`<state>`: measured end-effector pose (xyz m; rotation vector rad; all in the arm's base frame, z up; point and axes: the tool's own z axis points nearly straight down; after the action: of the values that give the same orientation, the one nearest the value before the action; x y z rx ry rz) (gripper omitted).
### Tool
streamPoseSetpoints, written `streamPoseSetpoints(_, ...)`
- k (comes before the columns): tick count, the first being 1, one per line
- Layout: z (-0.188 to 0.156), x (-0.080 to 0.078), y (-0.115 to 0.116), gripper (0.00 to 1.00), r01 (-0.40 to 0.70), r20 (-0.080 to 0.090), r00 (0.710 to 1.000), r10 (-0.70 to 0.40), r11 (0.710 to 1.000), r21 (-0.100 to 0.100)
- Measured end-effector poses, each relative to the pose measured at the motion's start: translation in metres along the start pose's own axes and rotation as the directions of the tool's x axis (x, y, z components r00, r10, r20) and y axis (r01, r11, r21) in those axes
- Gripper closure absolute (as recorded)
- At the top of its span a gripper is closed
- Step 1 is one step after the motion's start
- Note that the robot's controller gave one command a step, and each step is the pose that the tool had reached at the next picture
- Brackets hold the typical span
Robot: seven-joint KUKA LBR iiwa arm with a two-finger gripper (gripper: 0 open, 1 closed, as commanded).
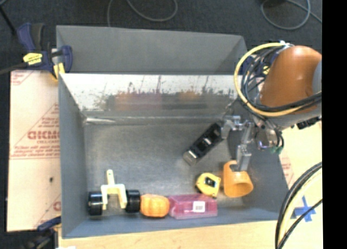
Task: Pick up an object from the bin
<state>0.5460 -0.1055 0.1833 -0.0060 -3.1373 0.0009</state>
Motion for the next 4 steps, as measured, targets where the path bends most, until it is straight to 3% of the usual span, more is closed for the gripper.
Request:
streamPoseSetpoints(1,-0.005,-0.002,0.0,0.0,0.003,0.008,1.0,-0.003,1.0,0.001)
streamPoseSetpoints(2,0.03,-0.014,0.011,0.0,-0.058,0.014,0.998,0.058,0.998,0.001)
streamPoseSetpoints(3,0.104,-0.03,0.053,1.0,-0.18,0.027,0.983,0.18,0.984,-0.007)
streamPoseSetpoints(4,0.104,-0.03,0.053,1.0,-0.179,0.027,0.983,0.179,0.984,-0.007)
